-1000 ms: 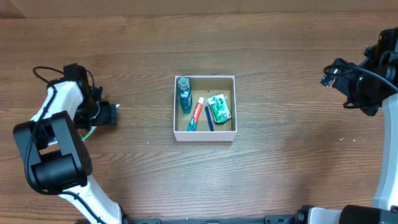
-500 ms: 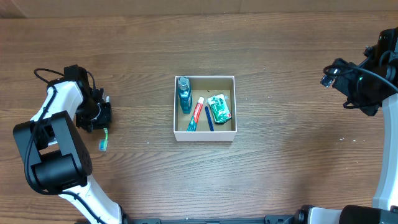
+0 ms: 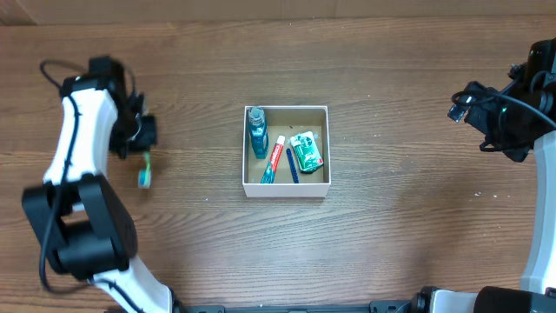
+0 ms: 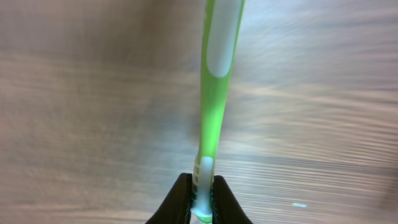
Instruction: Pack container
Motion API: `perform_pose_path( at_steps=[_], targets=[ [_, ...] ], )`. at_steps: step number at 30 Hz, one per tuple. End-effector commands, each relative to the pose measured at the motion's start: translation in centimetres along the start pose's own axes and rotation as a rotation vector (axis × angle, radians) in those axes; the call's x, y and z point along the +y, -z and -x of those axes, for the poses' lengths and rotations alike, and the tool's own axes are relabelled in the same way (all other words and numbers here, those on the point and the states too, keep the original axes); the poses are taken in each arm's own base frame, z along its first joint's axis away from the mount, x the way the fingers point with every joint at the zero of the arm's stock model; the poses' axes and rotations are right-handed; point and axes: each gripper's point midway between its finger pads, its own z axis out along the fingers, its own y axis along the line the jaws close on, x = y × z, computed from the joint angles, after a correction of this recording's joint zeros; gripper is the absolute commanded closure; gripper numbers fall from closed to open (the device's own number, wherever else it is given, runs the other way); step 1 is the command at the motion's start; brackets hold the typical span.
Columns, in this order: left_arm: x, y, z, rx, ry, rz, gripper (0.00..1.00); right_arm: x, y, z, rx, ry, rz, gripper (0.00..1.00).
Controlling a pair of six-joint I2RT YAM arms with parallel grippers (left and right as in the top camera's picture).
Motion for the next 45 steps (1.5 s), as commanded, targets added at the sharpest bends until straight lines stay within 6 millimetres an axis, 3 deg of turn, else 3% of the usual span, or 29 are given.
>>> perform_pose_path(
  at_steps=[1, 4, 7, 10, 12, 14, 17, 22, 25, 31, 32, 34, 35, 37, 39, 43, 45],
  targets=[
    [-8.0, 10.4, 2.4, -0.321, -0.226, -0.082, 0.96, 0.2, 0.8, 0.2, -0.03, 0.013, 0.008, 0.0],
    [-16.2, 14.1, 0.7, -0.44, -0.497, -0.138, 0.96, 0.2, 0.8, 0.2, -0.031, 0.013, 0.008, 0.0],
    [-24.4, 15.0, -2.8, -0.477, -0.767, -0.201, 0.95, 0.2, 0.8, 0.3, -0.033, 0.013, 0.009, 0.0],
    [-29.7, 14.3, -5.1, -0.489, -0.942, -0.236, 0.93, 0.2, 0.8, 0.3, -0.032, 0.013, 0.009, 0.0],
    [-31.4, 12.7, -5.8, -0.453, -0.984, -0.241, 0.92, 0.2, 0.8, 0.3, -0.032, 0.013, 0.009, 0.0],
    [-31.8, 10.3, -5.9, -0.388, -0.991, -0.228, 0.92, 0.2, 0.8, 0.3, -0.032, 0.013, 0.009, 0.0],
    [-31.5, 5.2, -6.6, -0.223, -0.987, -0.188, 0.94, 0.2, 0.8, 0.3, -0.032, 0.013, 0.009, 0.0],
    [-29.4, -0.2, -6.9, -0.059, -0.965, -0.064, 0.96, 0.2, 0.8, 0.3, -0.032, 0.013, 0.009, 0.0],
    [-29.0, -1.4, -6.8, -0.025, -0.956, -0.055, 0.96, 0.2, 0.8, 0.3, -0.032, 0.013, 0.009, 0.0],
    [-28.5, -1.6, -6.4, -0.021, -0.925, -0.052, 0.96, 0.2, 0.8, 0.3, -0.032, 0.013, 0.008, 0.0],
    [-28.3, -1.6, -6.5, -0.017, -0.923, -0.051, 0.88, 0.2, 0.8, 0.3, -0.032, 0.013, 0.008, 0.0],
    [-28.2, -1.6, -6.6, -0.008, -0.924, -0.05, 0.62, 0.2, 0.8, 0.3, -0.032, 0.013, 0.008, 0.0],
    [-28.2, -1.6, -6.7, -0.006, -0.923, -0.05, 0.6, 0.2, 0.8, 0.3, -0.032, 0.013, 0.008, 0.0],
    [-28.2, -1.1, -6.9, -0.002, -0.909, -0.052, 0.54, 0.2, 0.8, 0.3, -0.032, 0.013, 0.008, 0.0],
    [-28.5, 0.9, -7.0, -0.021, -0.9, -0.057, 0.53, 0.2, 0.8, 0.3, -0.033, 0.013, 0.008, 0.0],
    [-29.6, 9.3, -5.9, -0.233, -0.894, -0.114, 0.51, 0.5, 0.8, 0.6, -0.046, 0.041, 0.015, 0.0],
    [-28.0, 13.3, -4.7, -0.353, -0.809, -0.094, 0.45, 1.6, 0.8, 0.4, -0.052, 0.099, 0.033, 0.0]
  ],
)
